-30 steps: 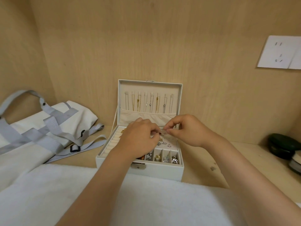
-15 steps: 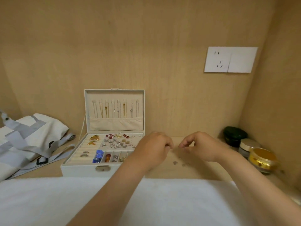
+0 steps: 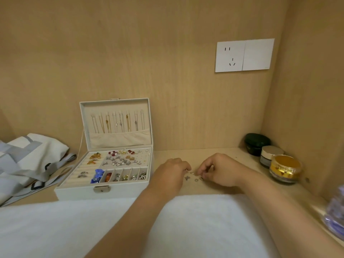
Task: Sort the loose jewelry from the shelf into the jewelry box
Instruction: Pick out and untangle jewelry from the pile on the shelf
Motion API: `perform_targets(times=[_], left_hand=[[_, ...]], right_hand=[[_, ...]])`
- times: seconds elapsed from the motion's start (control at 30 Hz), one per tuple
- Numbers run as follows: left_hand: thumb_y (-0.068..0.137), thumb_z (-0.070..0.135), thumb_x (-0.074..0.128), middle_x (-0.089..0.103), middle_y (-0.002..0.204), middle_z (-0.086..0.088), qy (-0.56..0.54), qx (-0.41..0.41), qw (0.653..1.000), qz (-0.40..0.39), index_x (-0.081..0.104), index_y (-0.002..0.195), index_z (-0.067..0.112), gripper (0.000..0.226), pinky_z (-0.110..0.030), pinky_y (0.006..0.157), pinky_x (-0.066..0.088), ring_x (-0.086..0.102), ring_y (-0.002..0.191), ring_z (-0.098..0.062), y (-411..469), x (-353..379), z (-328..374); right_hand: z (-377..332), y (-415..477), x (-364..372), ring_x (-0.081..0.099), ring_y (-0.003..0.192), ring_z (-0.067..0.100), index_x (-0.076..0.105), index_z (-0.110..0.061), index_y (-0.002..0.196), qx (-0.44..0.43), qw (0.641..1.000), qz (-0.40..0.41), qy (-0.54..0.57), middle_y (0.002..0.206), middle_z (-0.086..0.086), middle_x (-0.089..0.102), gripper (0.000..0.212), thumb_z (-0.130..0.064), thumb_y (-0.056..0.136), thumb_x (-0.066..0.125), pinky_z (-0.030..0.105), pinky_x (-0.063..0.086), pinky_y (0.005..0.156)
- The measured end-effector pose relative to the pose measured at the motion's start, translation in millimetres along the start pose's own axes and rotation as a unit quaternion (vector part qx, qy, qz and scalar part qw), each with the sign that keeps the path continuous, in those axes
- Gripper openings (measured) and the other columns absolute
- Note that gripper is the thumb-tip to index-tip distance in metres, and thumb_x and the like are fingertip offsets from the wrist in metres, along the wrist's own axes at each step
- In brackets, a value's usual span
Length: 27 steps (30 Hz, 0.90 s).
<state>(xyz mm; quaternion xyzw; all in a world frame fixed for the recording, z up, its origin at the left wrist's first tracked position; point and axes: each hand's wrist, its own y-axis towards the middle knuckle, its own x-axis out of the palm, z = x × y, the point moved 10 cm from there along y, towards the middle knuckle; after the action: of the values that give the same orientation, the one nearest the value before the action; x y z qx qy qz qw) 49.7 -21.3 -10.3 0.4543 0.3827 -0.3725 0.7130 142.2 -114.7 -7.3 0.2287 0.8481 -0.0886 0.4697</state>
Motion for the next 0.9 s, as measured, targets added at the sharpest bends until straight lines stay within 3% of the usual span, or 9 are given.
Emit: perform_targets(times=[0.13, 0.23, 0.37, 0.47, 0.6, 0.7, 0.8, 0.9], left_hand=[[0.099, 0.022, 0.054, 0.064, 0.112, 0.006, -0.022, 0.026, 0.998, 0.048, 0.068, 0.116, 0.026, 0.022, -0.036, 0.091, 0.044, 0.051, 0.11, -0.017, -3.8, -10.8, 19.5], [0.095, 0.026, 0.06, 0.063, 0.107, 0.013, -0.012, 0.04, 0.996, 0.085, 0.067, 0.112, 0.034, 0.02, -0.029, 0.083, 0.043, 0.048, 0.104, -0.011, -9.7, -18.9, 30.7], [0.088, 0.027, 0.07, 0.061, 0.104, 0.021, -0.085, 0.033, 0.989, 0.118, 0.061, 0.107, 0.042, 0.026, -0.023, 0.081, 0.043, 0.049, 0.102, 0.0, -14.6, -25.8, 28.2], [0.085, 0.025, 0.074, 0.062, 0.097, 0.021, -0.157, 0.01, 0.975, 0.157, 0.062, 0.101, 0.036, 0.022, -0.024, 0.078, 0.048, 0.056, 0.094, -0.001, -13.8, -35.0, 17.6], [0.084, 0.029, 0.076, 0.069, 0.086, 0.019, -0.162, -0.006, 0.971, 0.173, 0.07, 0.091, 0.032, 0.009, -0.025, 0.07, 0.049, 0.062, 0.083, -0.002, -12.7, -48.4, 9.2], [0.084, 0.03, 0.076, 0.071, 0.082, 0.019, -0.128, -0.029, 0.977, 0.167, 0.073, 0.089, 0.034, 0.007, -0.028, 0.073, 0.053, 0.064, 0.079, 0.0, -14.5, -53.5, 2.3], [0.087, 0.03, 0.072, 0.071, 0.089, 0.017, -0.07, -0.052, 0.983, 0.162, 0.073, 0.096, 0.032, 0.009, -0.027, 0.075, 0.051, 0.063, 0.083, -0.004, -15.9, -58.3, 1.6], [0.092, 0.032, 0.064, 0.069, 0.097, 0.019, 0.008, -0.047, 0.987, 0.155, 0.069, 0.103, 0.035, 0.013, -0.023, 0.07, 0.039, 0.057, 0.092, -0.006, -17.4, -60.4, 9.6]], right_hand=[[2.2, 0.6, 3.0, 0.063, 0.084, -0.005, 0.08, -0.033, 0.088, 0.002, 1.0, 0.003, -0.03, 0.086, -0.021, 0.072, 0.015, -0.02, 0.086, 0.073, 0.02, 0.052, 0.085], [5.0, 0.7, -5.5, 0.064, 0.084, -0.001, 0.079, -0.03, 0.081, 0.004, 0.999, 0.051, 0.003, 0.082, -0.019, 0.073, 0.015, -0.02, 0.088, 0.07, 0.024, 0.053, 0.084], [2.9, -1.3, -18.4, 0.063, 0.071, -0.006, 0.08, -0.017, 0.088, 0.001, 0.967, 0.121, 0.223, 0.081, -0.013, 0.075, 0.011, -0.018, 0.092, 0.07, 0.006, 0.045, 0.067], [0.4, -0.8, -7.1, 0.051, 0.052, 0.0, 0.079, -0.01, 0.095, 0.031, 0.937, 0.093, 0.334, 0.07, -0.008, 0.07, 0.013, -0.019, 0.092, 0.071, 0.012, 0.042, 0.052], [-5.4, 3.6, 5.2, 0.044, 0.048, 0.007, 0.077, -0.006, 0.098, 0.043, 0.921, 0.066, 0.383, 0.072, -0.008, 0.071, 0.017, -0.021, 0.093, 0.069, 0.015, 0.038, 0.047], [-4.1, 8.1, 7.7, 0.047, 0.049, 0.007, 0.078, -0.01, 0.096, 0.044, 0.929, 0.072, 0.361, 0.078, -0.005, 0.073, 0.016, -0.021, 0.093, 0.068, 0.016, 0.039, 0.049], [-0.7, 9.0, 5.0, 0.063, 0.072, 0.002, 0.079, -0.021, 0.088, 0.027, 0.976, 0.089, 0.195, 0.088, -0.008, 0.076, 0.014, -0.019, 0.092, 0.066, 0.015, 0.046, 0.071], [-1.0, 6.5, 8.8, 0.064, 0.085, -0.001, 0.079, -0.029, 0.085, 0.012, 0.995, 0.05, 0.085, 0.084, -0.017, 0.074, 0.014, -0.021, 0.089, 0.068, 0.017, 0.049, 0.081]])
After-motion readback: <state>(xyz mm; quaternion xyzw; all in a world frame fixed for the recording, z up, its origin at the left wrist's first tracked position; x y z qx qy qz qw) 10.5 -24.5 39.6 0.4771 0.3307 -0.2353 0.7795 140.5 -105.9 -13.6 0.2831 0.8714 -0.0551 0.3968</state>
